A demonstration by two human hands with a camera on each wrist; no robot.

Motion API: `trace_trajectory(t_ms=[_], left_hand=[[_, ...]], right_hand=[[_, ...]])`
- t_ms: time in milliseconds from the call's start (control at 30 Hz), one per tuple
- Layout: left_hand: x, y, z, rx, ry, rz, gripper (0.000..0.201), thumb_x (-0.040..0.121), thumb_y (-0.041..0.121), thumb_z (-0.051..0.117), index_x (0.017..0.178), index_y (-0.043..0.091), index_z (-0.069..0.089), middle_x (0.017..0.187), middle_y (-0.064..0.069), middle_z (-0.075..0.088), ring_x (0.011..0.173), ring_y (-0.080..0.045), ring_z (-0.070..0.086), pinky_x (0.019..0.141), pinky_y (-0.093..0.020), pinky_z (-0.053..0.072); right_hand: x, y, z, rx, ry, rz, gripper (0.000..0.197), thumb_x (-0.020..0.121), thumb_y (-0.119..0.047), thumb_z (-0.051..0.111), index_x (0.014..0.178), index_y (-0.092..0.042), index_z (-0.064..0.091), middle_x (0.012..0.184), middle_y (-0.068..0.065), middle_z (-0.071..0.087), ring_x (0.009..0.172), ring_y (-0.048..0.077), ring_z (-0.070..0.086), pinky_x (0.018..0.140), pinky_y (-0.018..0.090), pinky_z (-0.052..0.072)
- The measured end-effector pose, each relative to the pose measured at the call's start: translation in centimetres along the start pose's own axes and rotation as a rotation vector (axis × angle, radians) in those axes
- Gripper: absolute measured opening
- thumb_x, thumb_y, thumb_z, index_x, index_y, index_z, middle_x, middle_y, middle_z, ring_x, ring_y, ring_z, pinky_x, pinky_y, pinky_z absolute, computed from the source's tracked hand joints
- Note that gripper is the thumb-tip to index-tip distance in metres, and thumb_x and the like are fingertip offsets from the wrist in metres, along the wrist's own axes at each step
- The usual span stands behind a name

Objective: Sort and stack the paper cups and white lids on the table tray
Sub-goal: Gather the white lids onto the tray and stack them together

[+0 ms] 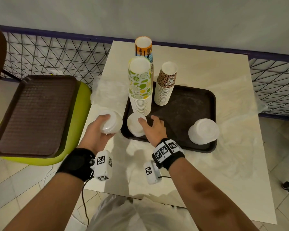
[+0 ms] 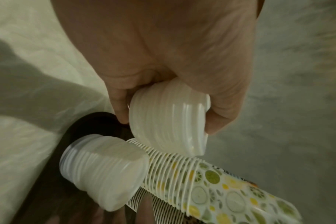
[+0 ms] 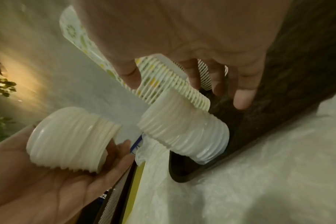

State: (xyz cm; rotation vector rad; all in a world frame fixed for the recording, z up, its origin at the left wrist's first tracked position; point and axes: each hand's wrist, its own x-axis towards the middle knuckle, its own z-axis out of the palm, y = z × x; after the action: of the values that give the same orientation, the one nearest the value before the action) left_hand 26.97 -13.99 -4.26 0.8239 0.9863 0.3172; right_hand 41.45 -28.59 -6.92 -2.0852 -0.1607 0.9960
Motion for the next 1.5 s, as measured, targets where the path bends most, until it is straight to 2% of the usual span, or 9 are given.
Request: trace_trajectory(t_ms=[133, 267, 367, 500, 600, 833, 1167, 1333, 1500], left_hand=[[1.8, -0.4, 1.0, -0.033, -0.016, -0.042, 0.044, 0.088, 0.031, 0.071, 0.125, 0.008, 0.067, 0.129, -0.02, 0.07, 0.125, -0.036, 0.064, 0.108, -0.051, 0.05], [3.4, -0.7, 1.7, -0.049, -0.025, -0.129, 0.052, 0.089, 0.036, 0.067, 0.135, 0.012, 0.059, 0.131, -0.021, 0.066, 0.119, -0.037, 0.066, 0.09, -0.05, 0.059], [4.0, -0.7, 1.5, -0.035, -0.04, -0.198, 0.064, 0.079, 0.043, 0.068, 0.136, 0.015, 0.056, 0.126, -0.021, 0.065, 0.109, -0.041, 0.069, 0.091, -0.061, 0.056], [3.8, -1.6, 1.3, -0.091, -0.072, -0.266, 0.09, 0.072, 0.052, 0.07, 0.151, 0.014, 0.047, 0.14, -0.024, 0.061, 0.124, -0.045, 0.064, 0.104, -0.065, 0.046], [3.7, -2.9, 1.3, -0.137, -0.092, -0.284, 0.091, 0.076, 0.055, 0.067, 0.152, 0.009, 0.046, 0.146, -0.025, 0.056, 0.133, -0.046, 0.055, 0.11, -0.064, 0.038], [3.0, -4.4, 4.6, -0.093, -0.123, -0.31, 0.089, 0.072, 0.051, 0.072, 0.149, 0.013, 0.048, 0.141, -0.026, 0.06, 0.129, -0.048, 0.059, 0.099, -0.064, 0.048], [2.9, -7.1, 9.3, -0.059, -0.151, -0.343, 0.053, 0.094, 0.042, 0.059, 0.144, 0.026, 0.052, 0.138, -0.018, 0.064, 0.125, -0.041, 0.062, 0.106, -0.069, 0.041], [3.0, -6.4, 7.9, 0.003, -0.039, -0.231, 0.046, 0.094, 0.029, 0.068, 0.137, 0.026, 0.054, 0.135, -0.01, 0.06, 0.123, -0.033, 0.059, 0.102, -0.055, 0.052], [3.9, -6.7, 7.2, 0.491, 0.024, 0.046, 0.056, 0.088, 0.035, 0.076, 0.137, 0.024, 0.051, 0.134, -0.003, 0.056, 0.122, -0.024, 0.057, 0.105, -0.046, 0.052]], right_hand=[[1.0, -0.2, 1.5, -0.017, 0.025, 0.08, 0.086, 0.085, -0.064, 0.062, 0.155, -0.022, 0.033, 0.156, 0.011, 0.032, 0.142, 0.037, 0.033, 0.114, 0.054, 0.034], [0.9, 0.1, 2.1, -0.035, 0.013, 0.062, 0.083, 0.083, -0.065, 0.06, 0.152, -0.026, 0.037, 0.148, 0.011, 0.041, 0.137, 0.037, 0.04, 0.112, 0.054, 0.038], [0.8, 0.2, 2.1, -0.013, -0.021, 0.016, 0.077, 0.08, -0.065, 0.058, 0.146, -0.028, 0.044, 0.14, 0.009, 0.052, 0.127, 0.032, 0.052, 0.109, 0.05, 0.043], [1.0, 0.3, 1.5, -0.024, -0.038, 0.0, 0.058, 0.094, -0.05, 0.058, 0.143, -0.021, 0.049, 0.138, 0.01, 0.052, 0.122, 0.029, 0.053, 0.106, 0.042, 0.043], [1.0, 0.6, 1.1, -0.005, -0.031, 0.016, 0.057, 0.093, -0.048, 0.06, 0.142, -0.02, 0.049, 0.138, 0.011, 0.052, 0.122, 0.03, 0.054, 0.106, 0.043, 0.044], [1.0, 2.2, -1.8, 0.031, 0.022, 0.081, 0.061, 0.09, -0.047, 0.06, 0.142, -0.019, 0.05, 0.137, 0.012, 0.054, 0.121, 0.031, 0.055, 0.106, 0.048, 0.045], [0.9, 4.8, -6.3, 0.084, 0.131, 0.107, 0.063, 0.092, -0.041, 0.06, 0.148, -0.019, 0.041, 0.14, 0.008, 0.054, 0.124, 0.03, 0.053, 0.102, 0.04, 0.044], [-0.1, 5.1, -6.7, 0.08, 0.157, 0.055, 0.067, 0.096, -0.04, 0.057, 0.155, -0.026, 0.029, 0.151, 0.007, 0.043, 0.135, 0.03, 0.046, 0.108, 0.04, 0.039], [-1.7, 5.4, -6.9, -0.194, 0.296, -0.215, 0.086, 0.089, -0.049, 0.063, 0.158, -0.027, 0.017, 0.161, 0.008, 0.025, 0.145, 0.031, 0.031, 0.116, 0.045, 0.03]])
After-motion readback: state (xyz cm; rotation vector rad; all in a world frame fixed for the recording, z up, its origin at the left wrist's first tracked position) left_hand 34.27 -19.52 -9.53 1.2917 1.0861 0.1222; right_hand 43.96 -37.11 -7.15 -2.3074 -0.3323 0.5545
